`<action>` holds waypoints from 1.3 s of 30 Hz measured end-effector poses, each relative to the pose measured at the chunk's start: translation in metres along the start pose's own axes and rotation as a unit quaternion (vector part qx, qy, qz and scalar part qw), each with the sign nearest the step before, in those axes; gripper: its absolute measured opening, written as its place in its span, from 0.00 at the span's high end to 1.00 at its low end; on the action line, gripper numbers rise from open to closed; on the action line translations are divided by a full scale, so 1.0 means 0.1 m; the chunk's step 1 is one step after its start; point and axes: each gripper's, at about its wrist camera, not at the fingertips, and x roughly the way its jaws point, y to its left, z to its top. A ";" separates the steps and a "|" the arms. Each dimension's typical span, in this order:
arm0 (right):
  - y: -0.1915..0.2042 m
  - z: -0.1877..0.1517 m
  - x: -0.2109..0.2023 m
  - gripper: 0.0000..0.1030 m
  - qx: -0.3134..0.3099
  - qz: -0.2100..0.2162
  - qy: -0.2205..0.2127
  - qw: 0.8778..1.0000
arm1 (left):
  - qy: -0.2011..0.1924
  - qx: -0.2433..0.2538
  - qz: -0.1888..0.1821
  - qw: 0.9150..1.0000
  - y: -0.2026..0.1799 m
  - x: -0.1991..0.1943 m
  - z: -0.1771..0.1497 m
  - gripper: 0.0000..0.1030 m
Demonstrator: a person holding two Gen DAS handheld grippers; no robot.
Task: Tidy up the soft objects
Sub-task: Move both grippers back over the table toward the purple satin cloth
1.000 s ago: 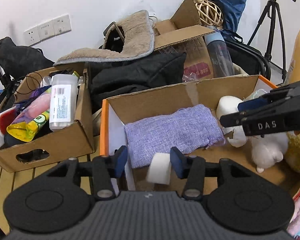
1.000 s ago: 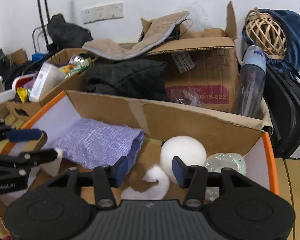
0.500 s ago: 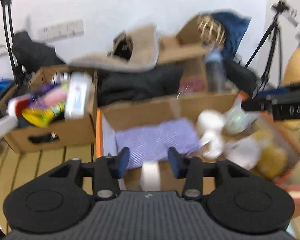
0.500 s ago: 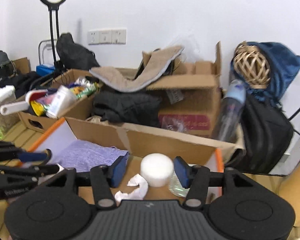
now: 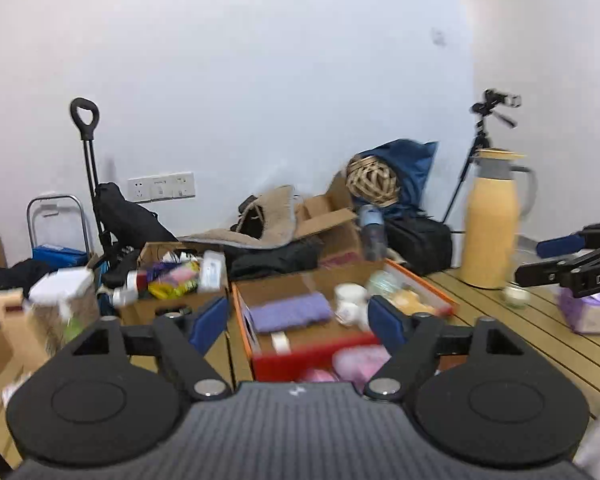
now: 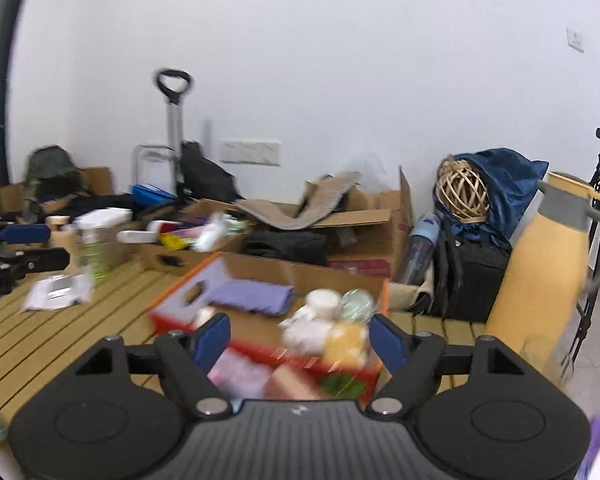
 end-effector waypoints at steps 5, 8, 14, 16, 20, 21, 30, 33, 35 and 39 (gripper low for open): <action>0.42 -0.83 -0.89 0.18 0.005 0.018 -0.052 0.998 | -0.014 -0.040 0.005 0.999 -0.34 -0.92 -0.77 0.08; 0.67 -1.31 -1.21 0.18 0.014 0.004 -0.056 0.998 | -0.011 -0.051 0.026 0.998 -0.51 -1.30 -1.17 0.05; 1.00 -2.04 -1.70 0.18 0.080 0.000 -0.059 0.995 | -0.037 -0.044 0.022 0.998 -0.64 -1.76 -1.42 0.01; 1.07 -2.10 -1.76 0.18 0.074 0.000 -0.056 0.996 | -0.047 -0.046 0.025 0.998 -0.64 -1.76 -1.38 0.01; 1.08 -2.04 -1.76 0.18 0.063 -0.007 -0.070 0.996 | -0.048 -0.069 0.027 0.996 -0.60 -1.70 -1.35 0.00; 1.07 -2.02 -1.74 0.18 0.066 -0.007 -0.072 0.995 | -0.043 -0.072 0.029 0.996 -0.59 -1.65 -1.36 0.00; 0.83 -1.95 -1.19 0.21 0.106 -0.016 -0.041 0.993 | 0.014 -0.088 0.029 0.996 -0.45 -1.00 -1.44 0.01; 0.74 -1.87 -0.90 0.28 0.112 -0.007 -0.025 0.993 | 0.027 -0.098 0.028 0.994 -0.33 -0.64 -1.38 0.03; 0.69 -1.77 -0.67 0.34 0.113 0.004 -0.017 0.993 | 0.035 -0.103 0.035 0.993 -0.23 -0.36 -1.30 0.11; 0.63 -1.53 -0.09 0.40 0.119 0.035 -0.009 0.992 | 0.061 -0.124 0.024 0.990 0.05 0.35 -1.08 0.25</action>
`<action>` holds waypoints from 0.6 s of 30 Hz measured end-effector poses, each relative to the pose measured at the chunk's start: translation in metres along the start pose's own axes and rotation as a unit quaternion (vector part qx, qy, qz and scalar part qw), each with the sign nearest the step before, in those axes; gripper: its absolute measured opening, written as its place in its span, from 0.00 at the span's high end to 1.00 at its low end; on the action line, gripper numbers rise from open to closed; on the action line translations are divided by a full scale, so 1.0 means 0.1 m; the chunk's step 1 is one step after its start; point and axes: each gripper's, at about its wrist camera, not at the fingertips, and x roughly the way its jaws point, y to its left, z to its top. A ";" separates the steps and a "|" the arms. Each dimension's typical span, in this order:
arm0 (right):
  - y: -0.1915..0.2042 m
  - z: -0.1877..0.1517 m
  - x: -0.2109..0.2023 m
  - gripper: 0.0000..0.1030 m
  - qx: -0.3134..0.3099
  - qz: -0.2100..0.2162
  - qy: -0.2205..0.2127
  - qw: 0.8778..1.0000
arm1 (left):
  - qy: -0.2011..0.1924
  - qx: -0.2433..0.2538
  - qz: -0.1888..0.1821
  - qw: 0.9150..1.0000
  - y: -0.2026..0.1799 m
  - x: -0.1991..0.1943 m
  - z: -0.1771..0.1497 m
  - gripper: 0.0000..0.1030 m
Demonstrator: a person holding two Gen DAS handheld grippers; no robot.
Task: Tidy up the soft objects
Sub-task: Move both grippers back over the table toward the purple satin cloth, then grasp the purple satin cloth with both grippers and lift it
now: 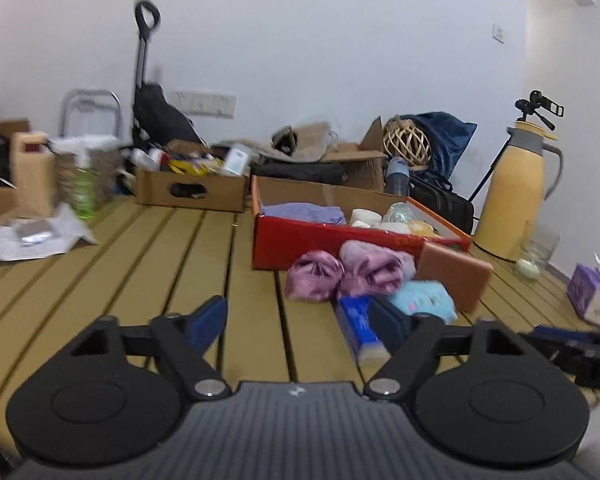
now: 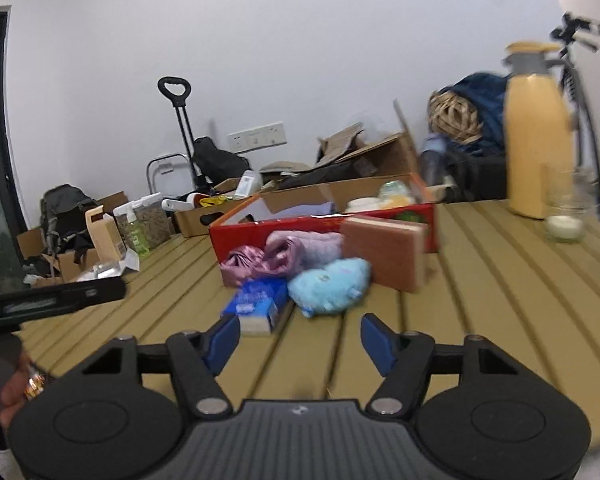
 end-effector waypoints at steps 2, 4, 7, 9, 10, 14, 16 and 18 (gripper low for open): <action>0.00 0.14 0.32 0.44 0.005 0.017 0.009 1.000 | 0.016 -0.016 -0.021 1.000 0.07 0.38 0.16 0.25; 0.00 0.29 0.64 0.44 0.006 0.028 0.007 1.000 | 0.020 -0.007 -0.026 0.999 0.06 0.71 0.27 0.25; -0.02 0.50 1.14 0.44 0.005 0.036 0.011 0.999 | 0.034 0.008 -0.022 0.999 0.05 1.18 0.34 0.26; -0.05 0.58 1.49 0.50 0.014 0.034 0.039 0.999 | 0.053 -0.012 -0.038 0.998 0.10 1.40 0.28 0.29; -0.07 0.59 1.63 0.59 0.020 0.034 0.053 0.998 | 0.068 -0.026 -0.046 0.996 0.13 1.48 0.23 0.38; -0.19 0.52 1.98 0.78 0.056 0.051 0.086 0.993 | 0.087 -0.028 -0.076 0.993 0.17 1.63 0.13 0.64; -0.22 0.50 2.02 0.82 0.053 0.054 0.082 0.994 | 0.087 -0.031 -0.085 0.992 0.19 1.64 0.13 0.77; -0.22 0.50 2.04 0.87 0.055 0.062 0.081 0.993 | 0.092 -0.044 -0.092 0.990 0.23 1.65 0.12 0.84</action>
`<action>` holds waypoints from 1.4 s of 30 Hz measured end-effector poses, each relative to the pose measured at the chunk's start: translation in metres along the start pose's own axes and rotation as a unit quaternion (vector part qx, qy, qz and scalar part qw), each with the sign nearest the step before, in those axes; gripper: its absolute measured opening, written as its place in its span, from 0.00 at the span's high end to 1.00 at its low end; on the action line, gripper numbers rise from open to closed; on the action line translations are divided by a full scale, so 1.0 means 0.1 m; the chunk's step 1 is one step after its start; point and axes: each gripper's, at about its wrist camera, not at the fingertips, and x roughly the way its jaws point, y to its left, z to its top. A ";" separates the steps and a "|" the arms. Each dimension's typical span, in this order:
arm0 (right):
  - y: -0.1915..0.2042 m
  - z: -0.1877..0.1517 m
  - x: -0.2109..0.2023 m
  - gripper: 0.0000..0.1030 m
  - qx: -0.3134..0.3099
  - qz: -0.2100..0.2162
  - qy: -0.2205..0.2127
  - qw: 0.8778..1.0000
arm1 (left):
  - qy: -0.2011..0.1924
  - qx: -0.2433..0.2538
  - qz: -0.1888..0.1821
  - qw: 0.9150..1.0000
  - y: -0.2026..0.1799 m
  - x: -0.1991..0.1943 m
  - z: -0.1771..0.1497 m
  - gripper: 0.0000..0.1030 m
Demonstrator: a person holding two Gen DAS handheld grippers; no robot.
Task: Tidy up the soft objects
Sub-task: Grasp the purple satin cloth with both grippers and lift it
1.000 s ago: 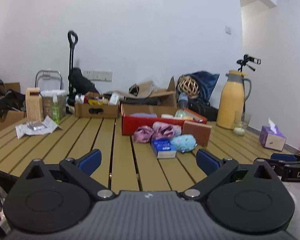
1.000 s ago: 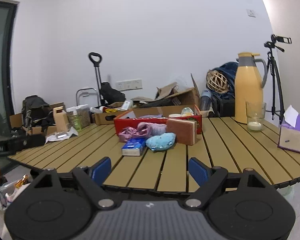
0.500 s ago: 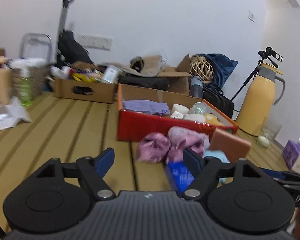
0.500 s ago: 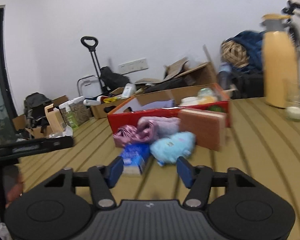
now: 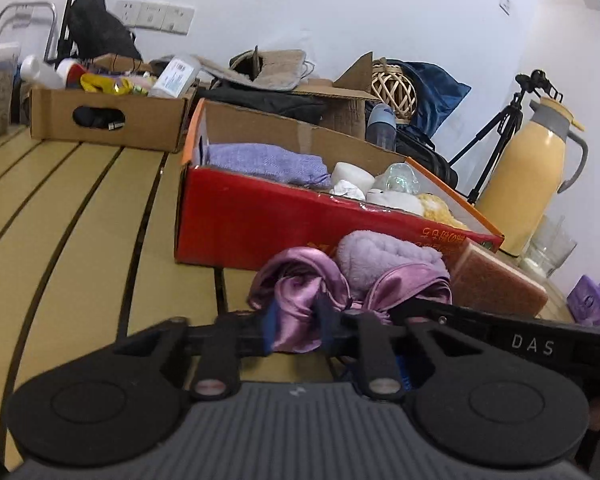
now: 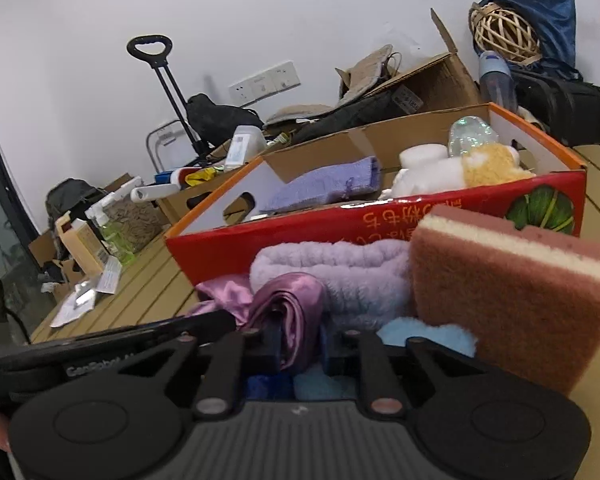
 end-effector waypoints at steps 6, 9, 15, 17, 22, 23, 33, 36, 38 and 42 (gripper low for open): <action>0.09 -0.01 -0.03 0.90 -0.021 0.006 -0.010 1.000 | -0.021 0.013 -0.004 1.000 -0.05 -0.13 0.06 0.87; 0.16 0.01 -0.14 0.91 -0.027 0.009 -0.022 0.999 | -0.049 0.032 0.004 0.998 -0.19 -0.33 0.11 0.87; 0.42 0.07 -0.77 0.91 -0.036 0.033 -0.059 0.997 | -0.086 0.029 -0.002 0.996 -0.52 -1.12 0.00 0.87; 0.53 0.00 -1.09 0.91 -0.048 0.040 -0.068 0.996 | -0.098 0.029 -0.007 0.995 -0.66 -1.46 -0.12 0.87; 0.79 -0.36 -1.89 0.91 -0.072 0.048 -0.078 0.993 | -0.104 0.029 -0.016 0.994 -0.98 -2.14 -0.52 0.87; 0.83 -0.44 -2.03 0.91 -0.075 0.048 -0.079 0.993 | -0.102 0.032 -0.018 0.994 -1.04 -2.27 -0.62 0.87; 1.16 -1.26 -3.21 0.91 -0.083 0.050 -0.092 0.991 | -0.118 0.046 -0.032 0.991 -1.46 -3.27 -1.37 0.87; 1.25 -1.42 -3.49 0.91 -0.095 0.050 -0.102 0.989 | -0.121 0.055 -0.039 0.990 -1.56 -3.47 -1.47 0.87; 1.29 -1.47 -3.62 0.91 -0.097 0.050 -0.108 0.988 | -0.127 0.070 -0.040 0.989 -1.63 -3.58 -1.50 0.87; 1.37 -1.53 -3.80 0.91 -0.101 0.052 -0.121 0.986 | -0.137 0.082 -0.036 0.987 -1.70 -3.71 -1.48 0.87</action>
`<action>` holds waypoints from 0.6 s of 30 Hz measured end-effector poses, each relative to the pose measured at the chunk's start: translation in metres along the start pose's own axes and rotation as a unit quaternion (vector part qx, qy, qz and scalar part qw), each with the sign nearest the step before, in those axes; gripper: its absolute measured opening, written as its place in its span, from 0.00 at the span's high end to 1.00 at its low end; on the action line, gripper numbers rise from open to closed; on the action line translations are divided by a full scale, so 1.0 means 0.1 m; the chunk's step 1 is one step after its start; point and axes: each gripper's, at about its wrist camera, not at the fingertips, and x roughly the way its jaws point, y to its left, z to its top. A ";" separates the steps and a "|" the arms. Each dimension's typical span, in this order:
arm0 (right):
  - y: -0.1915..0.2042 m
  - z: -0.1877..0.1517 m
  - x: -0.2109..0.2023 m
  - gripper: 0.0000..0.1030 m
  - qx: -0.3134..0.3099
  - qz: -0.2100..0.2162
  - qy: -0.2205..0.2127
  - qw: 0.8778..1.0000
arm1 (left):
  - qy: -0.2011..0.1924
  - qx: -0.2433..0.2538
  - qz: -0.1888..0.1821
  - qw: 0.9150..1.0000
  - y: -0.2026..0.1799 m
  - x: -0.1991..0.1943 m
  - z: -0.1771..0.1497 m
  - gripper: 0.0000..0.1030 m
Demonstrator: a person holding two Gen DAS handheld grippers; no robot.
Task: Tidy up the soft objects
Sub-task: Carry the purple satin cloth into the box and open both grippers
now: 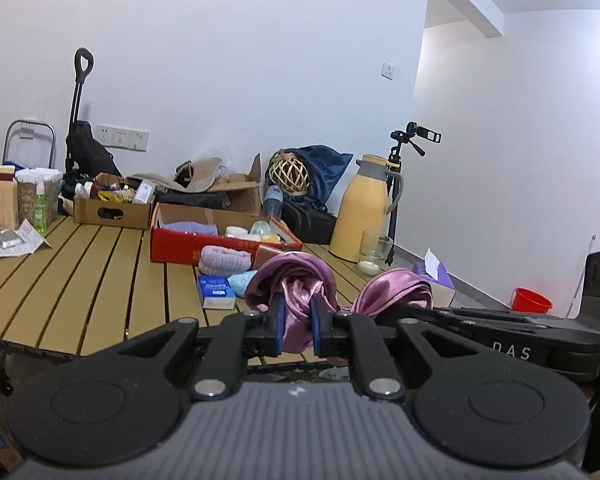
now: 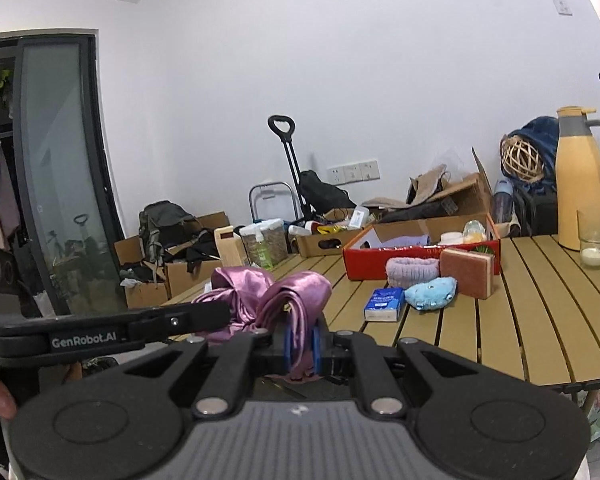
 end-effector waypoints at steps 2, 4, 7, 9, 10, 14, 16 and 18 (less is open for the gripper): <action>0.04 0.05 -0.02 0.91 -0.005 0.000 -0.004 1.000 | -0.006 0.004 0.003 1.000 -0.01 -0.02 0.05 0.87; 0.06 0.13 -0.01 0.91 -0.009 0.002 -0.008 1.000 | -0.015 0.012 0.002 1.000 -0.02 -0.04 0.12 0.87; 0.04 0.27 0.06 0.91 -0.010 0.007 -0.013 1.000 | -0.025 0.012 -0.005 1.000 0.03 0.00 0.23 0.87; 0.00 0.39 0.16 0.91 -0.013 0.012 -0.017 1.000 | -0.030 0.011 -0.008 0.999 0.08 0.08 0.33 0.87; -0.03 0.46 0.21 0.91 -0.014 0.015 -0.019 1.000 | -0.033 0.012 -0.008 0.999 0.11 0.13 0.40 0.87; -0.15 0.78 0.49 0.91 -0.022 0.027 -0.024 0.999 | -0.037 0.012 -0.020 0.999 0.28 0.44 0.74 0.87; -0.30 1.00 0.73 0.91 -0.023 0.033 -0.024 0.999 | -0.027 0.008 -0.028 0.999 0.42 0.74 0.93 0.87; -0.51 1.21 1.01 0.91 -0.009 0.038 -0.018 0.999 | -0.008 -0.002 -0.034 0.999 0.59 1.10 1.14 0.87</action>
